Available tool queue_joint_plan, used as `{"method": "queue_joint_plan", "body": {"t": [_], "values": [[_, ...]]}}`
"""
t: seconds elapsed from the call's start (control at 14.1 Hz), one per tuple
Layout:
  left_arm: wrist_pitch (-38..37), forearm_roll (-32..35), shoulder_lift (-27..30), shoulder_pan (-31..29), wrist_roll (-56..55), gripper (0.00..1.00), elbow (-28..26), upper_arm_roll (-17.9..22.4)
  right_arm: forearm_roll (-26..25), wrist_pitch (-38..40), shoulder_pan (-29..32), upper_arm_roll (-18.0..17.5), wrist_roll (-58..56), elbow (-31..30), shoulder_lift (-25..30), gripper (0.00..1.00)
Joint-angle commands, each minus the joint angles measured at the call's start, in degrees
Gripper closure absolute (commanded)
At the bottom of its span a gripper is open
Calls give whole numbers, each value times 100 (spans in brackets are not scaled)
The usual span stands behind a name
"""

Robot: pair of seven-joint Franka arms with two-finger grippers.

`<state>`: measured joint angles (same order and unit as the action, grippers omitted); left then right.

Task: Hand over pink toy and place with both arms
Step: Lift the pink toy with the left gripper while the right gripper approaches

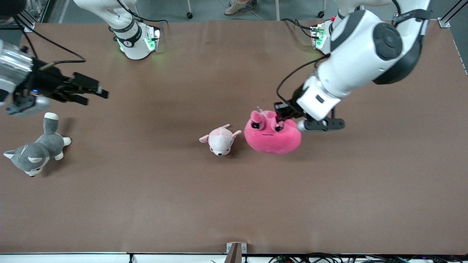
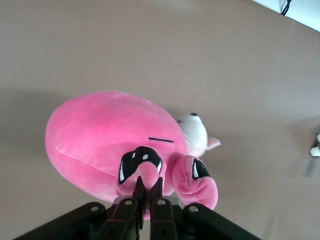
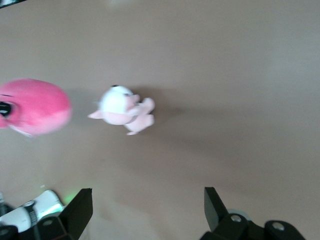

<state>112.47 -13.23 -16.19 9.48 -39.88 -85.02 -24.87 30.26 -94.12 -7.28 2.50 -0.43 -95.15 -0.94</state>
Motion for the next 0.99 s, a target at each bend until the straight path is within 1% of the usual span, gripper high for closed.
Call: {"method": "queue_joint_plan", "body": {"t": [0.0,0.14,0.21,0.28,0.5,0.64,0.78,0.92], "values": [[-112,-57,-147,342,-833,98,380,17,733,-151,-238,49,25,75,-274,24],[-112,-39,-165,606,-1283,98,425,26,1304,-151,-256,49,25,75,-442,32],[-112,-4,-156,686,-1451,99,417,26,1551,-151,-274,49,25,75,-512,33],[-112,5,-156,748,-1583,99,417,17,1693,-159,-378,49,25,75,-565,33],[-94,-30,-243,958,-2013,99,434,26,1729,-334,-686,49,60,84,-618,33],[-15,-30,-331,1125,-2312,99,487,34,1729,-501,-984,49,357,84,-636,33],[-6,-30,-411,1170,-2454,99,574,35,1720,-651,-1257,58,604,75,-662,33],[-6,-30,-420,1266,-2611,100,671,52,1659,-730,-1442,58,649,67,-732,33]]}}
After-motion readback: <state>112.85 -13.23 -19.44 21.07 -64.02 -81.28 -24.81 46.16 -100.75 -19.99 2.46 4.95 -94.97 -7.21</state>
